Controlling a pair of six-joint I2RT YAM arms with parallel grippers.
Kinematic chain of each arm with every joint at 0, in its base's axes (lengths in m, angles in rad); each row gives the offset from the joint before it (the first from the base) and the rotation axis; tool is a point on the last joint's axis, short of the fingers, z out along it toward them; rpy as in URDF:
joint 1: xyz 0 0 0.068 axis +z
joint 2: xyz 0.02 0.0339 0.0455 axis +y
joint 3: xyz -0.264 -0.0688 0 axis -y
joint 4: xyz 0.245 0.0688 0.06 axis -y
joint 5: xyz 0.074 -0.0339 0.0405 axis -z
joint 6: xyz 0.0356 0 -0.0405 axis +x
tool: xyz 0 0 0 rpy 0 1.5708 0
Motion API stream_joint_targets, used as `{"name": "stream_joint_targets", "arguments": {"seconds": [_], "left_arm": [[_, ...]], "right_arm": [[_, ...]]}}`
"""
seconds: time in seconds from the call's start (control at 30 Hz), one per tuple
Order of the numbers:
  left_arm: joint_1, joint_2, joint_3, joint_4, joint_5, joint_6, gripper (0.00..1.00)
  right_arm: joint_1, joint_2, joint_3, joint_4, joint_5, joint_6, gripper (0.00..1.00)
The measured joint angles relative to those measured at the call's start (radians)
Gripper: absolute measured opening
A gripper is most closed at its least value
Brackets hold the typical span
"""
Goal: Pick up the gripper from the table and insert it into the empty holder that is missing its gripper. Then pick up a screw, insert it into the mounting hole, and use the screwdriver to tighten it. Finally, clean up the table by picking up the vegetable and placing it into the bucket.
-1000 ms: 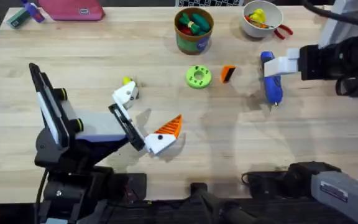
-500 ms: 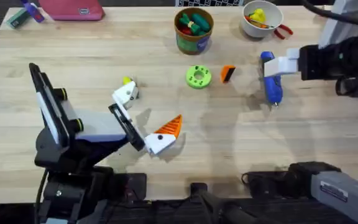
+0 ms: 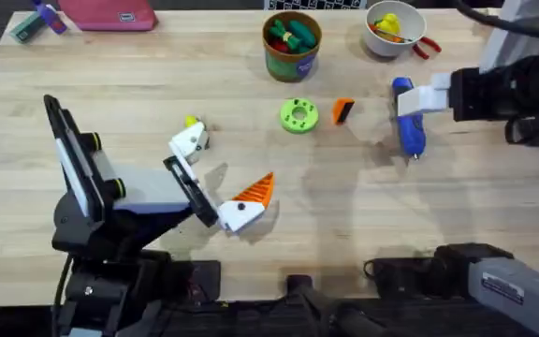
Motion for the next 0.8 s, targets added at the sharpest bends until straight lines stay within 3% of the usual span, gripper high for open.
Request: {"name": "stream_joint_targets", "arguments": {"seconds": [0.17, 0.37, 0.57, 0.8], "left_arm": [[0.000, 0.000, 0.000, 0.000, 0.000, 0.000, 0.985], [0.000, 0.000, 0.000, 0.000, 0.000, 0.000, 0.985], [0.000, 0.000, 0.000, 0.000, 0.001, 0.000, 0.985], [0.000, 0.000, 0.000, 0.000, 0.003, 0.000, 0.985]], "right_arm": [[0.067, 0.076, 0.063, -0.068, 0.000, 0.011, 0.994], [0.185, 0.282, 0.280, -0.191, -0.003, 0.090, 0.994], [0.277, 0.460, 0.476, -0.205, -0.003, 0.162, 0.994], [0.306, 0.593, 0.507, -0.177, -0.006, 0.206, 0.992]]}}
